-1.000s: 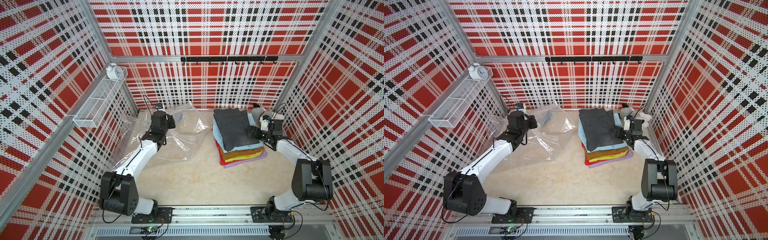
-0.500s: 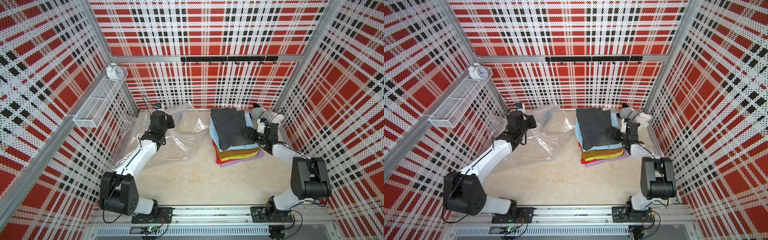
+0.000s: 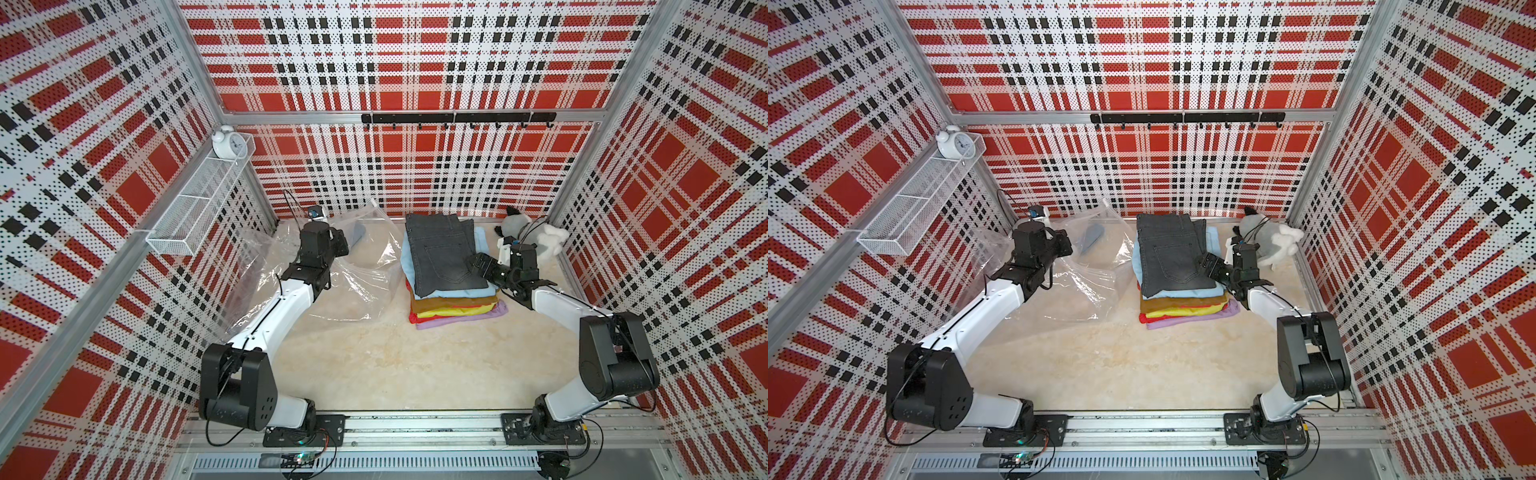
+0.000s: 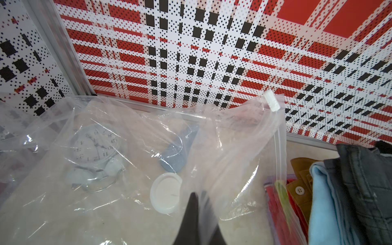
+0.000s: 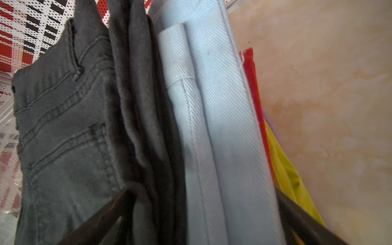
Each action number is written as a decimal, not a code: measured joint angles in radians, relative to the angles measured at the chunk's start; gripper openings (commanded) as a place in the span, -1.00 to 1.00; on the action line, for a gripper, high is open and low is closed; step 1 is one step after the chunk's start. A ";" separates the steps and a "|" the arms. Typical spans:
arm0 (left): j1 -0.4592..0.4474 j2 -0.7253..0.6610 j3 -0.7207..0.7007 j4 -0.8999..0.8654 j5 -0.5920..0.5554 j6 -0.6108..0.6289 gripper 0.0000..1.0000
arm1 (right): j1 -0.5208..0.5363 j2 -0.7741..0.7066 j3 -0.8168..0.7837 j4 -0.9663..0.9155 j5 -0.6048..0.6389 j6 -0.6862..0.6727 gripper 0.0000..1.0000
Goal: Take the trousers out of the vacuum bag
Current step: Place the trousers at the center of the board, then reset both arms
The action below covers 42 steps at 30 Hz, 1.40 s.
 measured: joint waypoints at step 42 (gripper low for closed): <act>0.266 0.044 -0.313 0.330 0.114 0.069 0.97 | -0.185 -0.113 -0.209 0.376 0.282 -0.462 0.99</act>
